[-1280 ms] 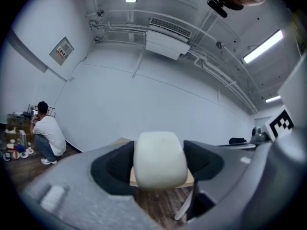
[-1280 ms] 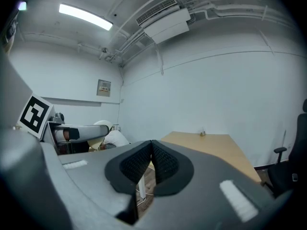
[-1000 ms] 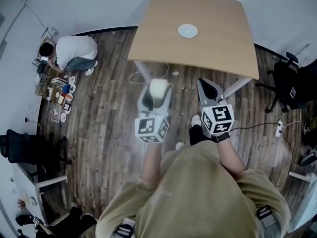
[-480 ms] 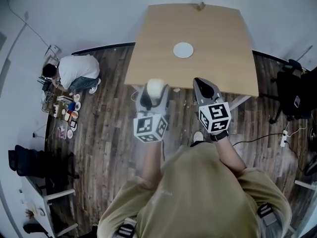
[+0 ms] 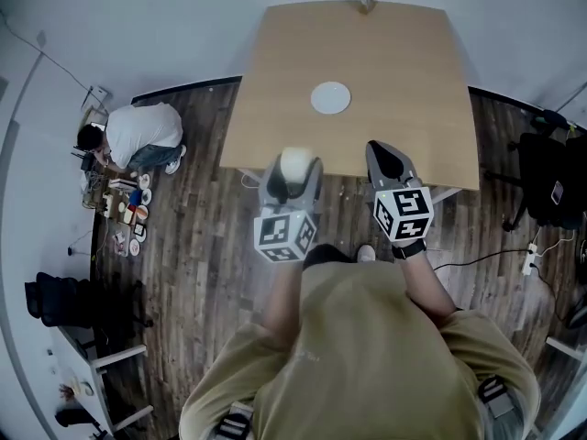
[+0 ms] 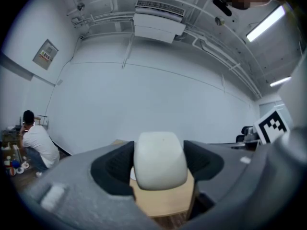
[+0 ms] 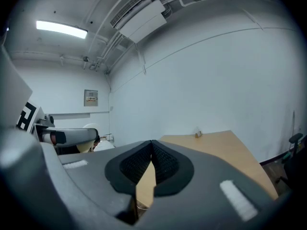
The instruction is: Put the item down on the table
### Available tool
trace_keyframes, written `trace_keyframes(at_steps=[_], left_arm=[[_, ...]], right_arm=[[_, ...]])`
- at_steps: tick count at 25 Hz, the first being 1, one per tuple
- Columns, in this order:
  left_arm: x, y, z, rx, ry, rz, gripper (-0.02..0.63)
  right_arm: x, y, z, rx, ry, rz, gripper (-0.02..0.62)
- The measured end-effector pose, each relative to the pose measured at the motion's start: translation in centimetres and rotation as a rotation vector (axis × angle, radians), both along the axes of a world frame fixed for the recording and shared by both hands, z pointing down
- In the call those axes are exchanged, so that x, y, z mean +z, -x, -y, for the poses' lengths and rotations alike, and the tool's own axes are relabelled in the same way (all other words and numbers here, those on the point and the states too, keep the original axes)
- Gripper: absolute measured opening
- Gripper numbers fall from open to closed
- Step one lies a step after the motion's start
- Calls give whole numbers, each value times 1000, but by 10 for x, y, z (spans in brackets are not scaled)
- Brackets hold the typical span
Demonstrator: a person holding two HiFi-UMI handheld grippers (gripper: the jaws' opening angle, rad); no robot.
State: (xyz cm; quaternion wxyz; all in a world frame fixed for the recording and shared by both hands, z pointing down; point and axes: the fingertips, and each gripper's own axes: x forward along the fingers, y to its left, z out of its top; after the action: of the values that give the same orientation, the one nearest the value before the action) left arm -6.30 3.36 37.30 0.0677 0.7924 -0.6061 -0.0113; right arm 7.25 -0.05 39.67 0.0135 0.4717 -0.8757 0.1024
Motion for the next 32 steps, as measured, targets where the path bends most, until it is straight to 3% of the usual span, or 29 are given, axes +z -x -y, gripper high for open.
trace_keyframes(at_steps=[13,25,32], left_arm=[[37,-14,91,76,56,-21,321],[42,22,239,145,78,-68,321],[77,46,305,183,163,-87,321]], right_arm=[[33,-13,79,67,60,-30,6],[29,39,212,89,71,-96,6],[51,62,272,123,129,-131,6]])
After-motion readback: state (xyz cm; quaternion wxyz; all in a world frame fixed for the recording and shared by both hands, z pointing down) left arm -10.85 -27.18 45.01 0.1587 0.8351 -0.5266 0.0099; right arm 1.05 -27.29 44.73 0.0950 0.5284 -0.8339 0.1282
